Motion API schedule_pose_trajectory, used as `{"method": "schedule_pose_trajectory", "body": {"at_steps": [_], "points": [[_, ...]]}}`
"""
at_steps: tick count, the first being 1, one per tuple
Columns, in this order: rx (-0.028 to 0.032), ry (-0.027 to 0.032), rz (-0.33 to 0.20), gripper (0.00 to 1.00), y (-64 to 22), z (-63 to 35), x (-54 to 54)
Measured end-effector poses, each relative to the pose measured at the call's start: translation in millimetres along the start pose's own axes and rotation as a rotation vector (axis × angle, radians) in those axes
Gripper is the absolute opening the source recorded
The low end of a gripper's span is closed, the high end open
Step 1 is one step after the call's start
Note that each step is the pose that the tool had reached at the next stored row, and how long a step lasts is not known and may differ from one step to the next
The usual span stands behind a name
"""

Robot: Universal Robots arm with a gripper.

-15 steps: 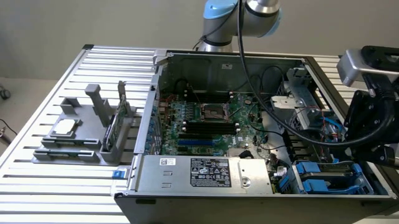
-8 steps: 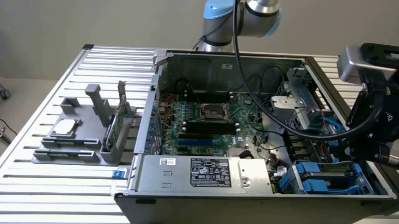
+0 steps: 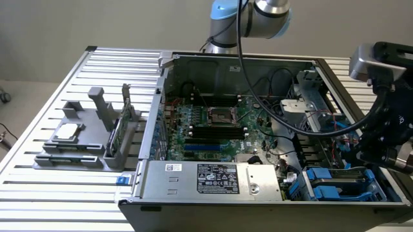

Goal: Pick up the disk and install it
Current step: 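Insert the first disk wire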

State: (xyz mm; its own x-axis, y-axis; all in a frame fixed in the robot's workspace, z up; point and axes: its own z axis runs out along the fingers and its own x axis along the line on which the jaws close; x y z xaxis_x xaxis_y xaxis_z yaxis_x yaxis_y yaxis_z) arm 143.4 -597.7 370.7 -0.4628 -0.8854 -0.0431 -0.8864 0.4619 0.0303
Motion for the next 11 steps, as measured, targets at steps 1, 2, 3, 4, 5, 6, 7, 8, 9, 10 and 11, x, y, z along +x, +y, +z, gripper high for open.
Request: {"method": "schedule_pose_trajectory", "body": {"at_steps": [1,2,3,4,5,6,7,8,9,10,11], "points": [[0.0005,-0.0006,0.014,0.11,0.0,0.0,0.0],[0.0010,-0.0013,0.029,0.11,0.0,0.1,0.0],[0.0015,-0.0019,0.043,0.11,0.0,0.1,0.0],[0.0021,-0.0026,0.057,0.11,0.0,0.1,0.0],[0.0025,-0.0031,0.071,0.11,0.0,0.1,0.0],[0.0030,-0.0038,0.086,0.11,0.0,0.1,0.0],[0.0036,-0.0044,0.100,0.11,0.0,0.0,0.0],[0.0041,-0.0050,0.114,0.11,0.0,0.0,0.0],[0.0045,-0.0056,0.127,0.11,0.0,0.0,0.0],[0.0050,-0.0063,0.141,0.11,0.0,0.0,0.0],[0.0055,-0.0069,0.155,0.11,0.0,0.0,0.0]]}}
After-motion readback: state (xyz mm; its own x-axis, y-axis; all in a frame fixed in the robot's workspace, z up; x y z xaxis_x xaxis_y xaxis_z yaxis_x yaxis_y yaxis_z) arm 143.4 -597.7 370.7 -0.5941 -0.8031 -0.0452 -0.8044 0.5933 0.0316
